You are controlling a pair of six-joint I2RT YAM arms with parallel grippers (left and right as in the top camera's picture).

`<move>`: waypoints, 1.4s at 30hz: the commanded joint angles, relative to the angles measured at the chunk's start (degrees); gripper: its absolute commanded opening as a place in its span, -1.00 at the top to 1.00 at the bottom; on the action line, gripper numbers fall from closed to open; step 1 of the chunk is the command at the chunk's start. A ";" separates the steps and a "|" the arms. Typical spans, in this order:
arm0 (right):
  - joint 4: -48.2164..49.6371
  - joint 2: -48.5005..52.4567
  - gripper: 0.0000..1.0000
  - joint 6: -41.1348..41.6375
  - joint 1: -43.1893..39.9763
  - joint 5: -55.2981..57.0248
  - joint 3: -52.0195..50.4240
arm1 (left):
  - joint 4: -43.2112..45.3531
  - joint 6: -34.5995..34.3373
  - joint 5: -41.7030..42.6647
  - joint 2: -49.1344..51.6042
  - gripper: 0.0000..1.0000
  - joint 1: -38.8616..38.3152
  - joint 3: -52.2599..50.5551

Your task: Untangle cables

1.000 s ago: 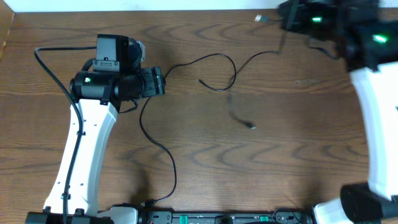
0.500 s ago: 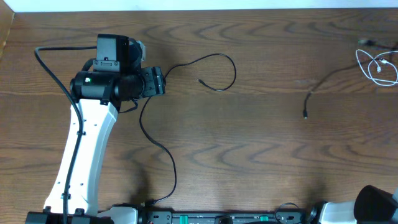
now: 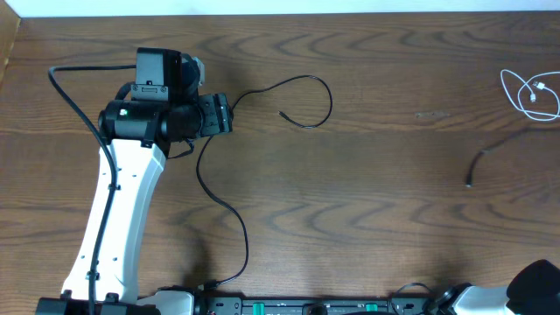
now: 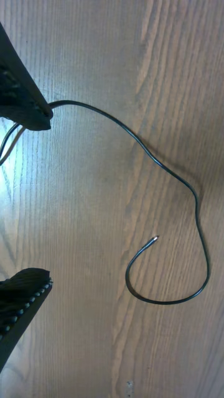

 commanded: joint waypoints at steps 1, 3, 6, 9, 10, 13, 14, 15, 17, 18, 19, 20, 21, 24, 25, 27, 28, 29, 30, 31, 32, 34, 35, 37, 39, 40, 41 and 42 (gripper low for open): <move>2.91 1.42 0.98 -1.60 -2.71 1.18 0.31 | 0.48 -0.31 -0.33 -0.26 -0.54 0.09 -0.22; 5.46 1.79 0.98 -3.26 -2.97 1.18 0.31 | 0.94 -0.79 -0.33 -0.26 -0.54 0.09 -0.22; 8.31 1.95 0.98 -6.25 -2.29 1.20 0.31 | 1.81 -1.16 -0.02 -0.26 -0.54 0.09 -0.22; 8.22 2.34 0.98 -7.37 -1.46 1.81 0.31 | 2.29 -1.16 0.96 -0.26 -0.54 0.09 -0.22; 7.50 2.80 0.98 -7.82 -1.18 2.08 0.28 | 2.40 -1.16 1.16 -0.26 -0.54 0.09 -0.22; 5.05 4.81 0.98 -8.00 -0.76 3.93 0.26 | 2.40 -1.16 1.16 -0.26 -0.53 0.09 -0.22; 4.07 5.81 0.98 -7.96 -0.70 4.42 0.26 | 2.38 -1.16 1.16 -0.26 -0.53 0.09 -0.22; 2.95 7.23 0.98 -7.96 -0.72 4.39 0.26 | 2.38 -1.16 1.16 -0.26 -0.54 0.09 -0.22; 1.40 9.57 0.98 -7.93 -0.70 4.37 0.26 | 2.36 -1.16 1.16 -0.26 -0.54 0.09 -0.22; 0.70 10.88 0.98 -7.89 -0.70 4.37 0.26 | 2.36 -1.16 1.16 -0.26 -0.54 0.09 -0.22; -0.02 12.20 0.98 -7.61 -0.70 4.37 0.26 | 2.36 -1.16 1.16 -0.26 -0.54 0.09 -0.22; -0.66 13.49 0.98 -7.04 -0.72 4.37 0.26 | 2.34 -1.16 1.16 -0.26 -0.53 0.09 -0.22; -1.46 14.78 0.98 -6.54 -0.72 4.35 0.26 | 2.29 -1.16 1.16 -0.26 -0.53 0.09 -0.22; -3.87 18.14 0.85 -5.29 -0.70 3.65 0.26 | 2.29 -1.16 1.16 -0.26 -0.54 0.09 -0.22; -4.72 19.17 0.64 -5.14 -0.70 3.19 0.26 | 2.32 -1.16 1.16 -0.26 -0.54 0.09 -0.22; -5.88 20.72 -0.03 -5.16 -0.70 1.31 0.26 | 2.32 -1.16 1.16 -0.26 -0.54 0.09 -0.22; -6.45 21.29 -0.21 -5.16 -0.70 0.24 0.26 | 2.29 -1.16 1.16 -0.26 -0.53 0.09 -0.22; -7.06 21.88 -0.36 -5.14 -0.72 -1.88 0.26 | 2.27 -1.16 1.16 -0.26 -0.54 0.09 -0.22; -7.54 21.94 -0.40 -5.14 -0.70 -4.76 0.24 | 2.27 -1.16 1.16 -0.26 -0.54 0.09 -0.22; -7.82 21.94 -0.42 -5.16 -0.50 -7.08 0.24 | 2.27 -1.16 1.16 -0.26 -0.54 0.09 -0.22; -8.09 21.77 -0.47 -5.16 -0.24 -9.03 0.24 | 2.27 -1.16 1.16 -0.26 -0.54 0.09 -0.22; -8.90 21.49 -0.56 -5.16 0.35 -11.87 0.24 | 2.29 -1.16 1.16 -0.26 -0.54 0.09 -0.22; -9.46 21.38 -0.61 -5.16 0.83 -12.72 0.24 | 2.27 -1.16 1.16 -0.26 -0.54 0.09 -0.22; -11.10 21.18 -0.64 -5.38 2.32 -14.69 0.24 | 2.19 -1.16 1.16 -0.26 -0.53 0.09 -0.22; -12.74 21.18 -0.66 -7.04 4.31 -16.37 0.24 | 2.14 -1.16 1.16 -0.26 -0.53 0.09 -0.22; -13.66 21.18 -0.67 -7.85 5.57 -17.11 0.24 | 2.05 -1.14 1.14 -0.26 -0.54 0.09 -0.22; -14.47 21.18 -0.68 -9.01 7.30 -17.66 0.24 | 1.97 -1.16 1.14 -0.26 -0.53 0.09 -0.22; -14.91 21.18 -0.68 -10.82 9.29 -18.40 0.24 | 1.90 -1.14 1.11 -0.24 -0.54 0.09 -0.22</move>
